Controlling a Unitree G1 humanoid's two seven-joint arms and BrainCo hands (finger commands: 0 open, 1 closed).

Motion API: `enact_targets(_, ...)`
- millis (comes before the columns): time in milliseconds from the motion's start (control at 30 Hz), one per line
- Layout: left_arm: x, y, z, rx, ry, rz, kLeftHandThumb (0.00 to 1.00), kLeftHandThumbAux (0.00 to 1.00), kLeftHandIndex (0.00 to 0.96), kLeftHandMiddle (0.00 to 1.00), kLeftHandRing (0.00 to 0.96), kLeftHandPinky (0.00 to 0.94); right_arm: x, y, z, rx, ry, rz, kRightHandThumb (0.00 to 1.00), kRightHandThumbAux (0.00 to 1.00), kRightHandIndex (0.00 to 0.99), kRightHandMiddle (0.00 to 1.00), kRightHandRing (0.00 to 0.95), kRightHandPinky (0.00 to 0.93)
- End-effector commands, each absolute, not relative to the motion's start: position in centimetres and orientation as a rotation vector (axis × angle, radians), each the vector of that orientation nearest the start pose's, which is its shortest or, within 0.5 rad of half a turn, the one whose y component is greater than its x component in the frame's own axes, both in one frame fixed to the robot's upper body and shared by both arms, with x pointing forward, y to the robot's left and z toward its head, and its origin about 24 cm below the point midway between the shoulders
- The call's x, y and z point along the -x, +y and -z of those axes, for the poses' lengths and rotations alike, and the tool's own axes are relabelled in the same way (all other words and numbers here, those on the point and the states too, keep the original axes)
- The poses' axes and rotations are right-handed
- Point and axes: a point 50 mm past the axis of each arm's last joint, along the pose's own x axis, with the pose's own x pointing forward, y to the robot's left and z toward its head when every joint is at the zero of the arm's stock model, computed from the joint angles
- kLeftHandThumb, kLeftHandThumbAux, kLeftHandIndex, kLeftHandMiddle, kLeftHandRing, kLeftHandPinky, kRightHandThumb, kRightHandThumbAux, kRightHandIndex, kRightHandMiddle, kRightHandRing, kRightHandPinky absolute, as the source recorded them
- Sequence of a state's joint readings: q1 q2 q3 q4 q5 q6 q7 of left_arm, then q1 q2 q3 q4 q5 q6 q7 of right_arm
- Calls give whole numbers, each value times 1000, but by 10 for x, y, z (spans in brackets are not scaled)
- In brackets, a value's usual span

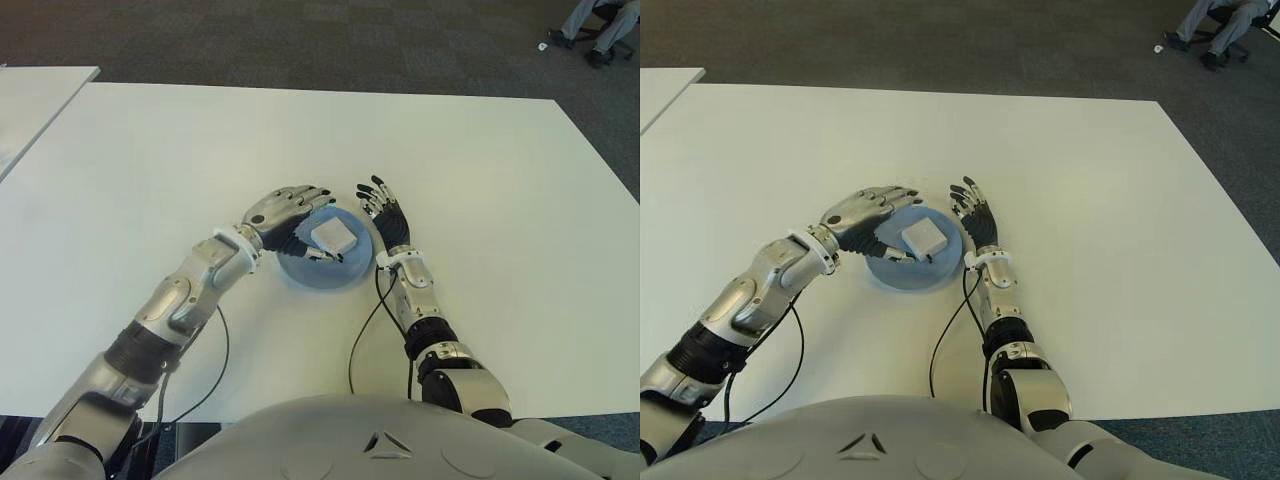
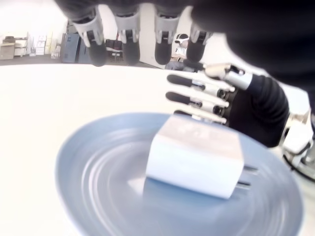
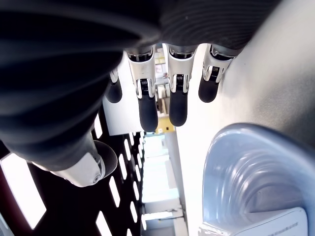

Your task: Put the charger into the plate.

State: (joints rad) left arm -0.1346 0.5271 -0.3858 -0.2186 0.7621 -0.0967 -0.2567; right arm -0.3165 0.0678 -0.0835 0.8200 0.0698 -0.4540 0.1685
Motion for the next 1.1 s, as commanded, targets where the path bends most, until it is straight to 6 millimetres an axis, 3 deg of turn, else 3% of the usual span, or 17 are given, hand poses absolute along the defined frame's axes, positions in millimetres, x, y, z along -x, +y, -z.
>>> enact_targets(33, -245, 125, -100, -1245, -348, 583, 157, 345, 2, 0, 0, 0, -281, -117, 30, -146, 133, -150, 0, 687, 19, 223, 164, 0)
enact_targets(267, -243, 130, -122, -1174, -441, 519, 159, 341, 10, 0, 0, 0, -280, -115, 30, -148, 122, -134, 0, 677, 44, 236, 165, 0)
enact_targets(767, -252, 138, -130, -1003, -532, 339, 224, 403, 77, 65, 18, 1, -279, -116, 31, -129, 117, -140, 0, 672, 51, 234, 175, 26)
enact_targets(967, -261, 140, -118, -821, -484, 269, 216, 426, 115, 108, 71, 86, -279, -116, 31, -123, 126, -127, 0, 630, 64, 251, 182, 29)
enact_targets(1100, -286, 143, -84, -574, -335, 267, 213, 460, 137, 135, 100, 107, -280, -116, 31, -122, 125, -125, 0, 614, 71, 259, 187, 37)
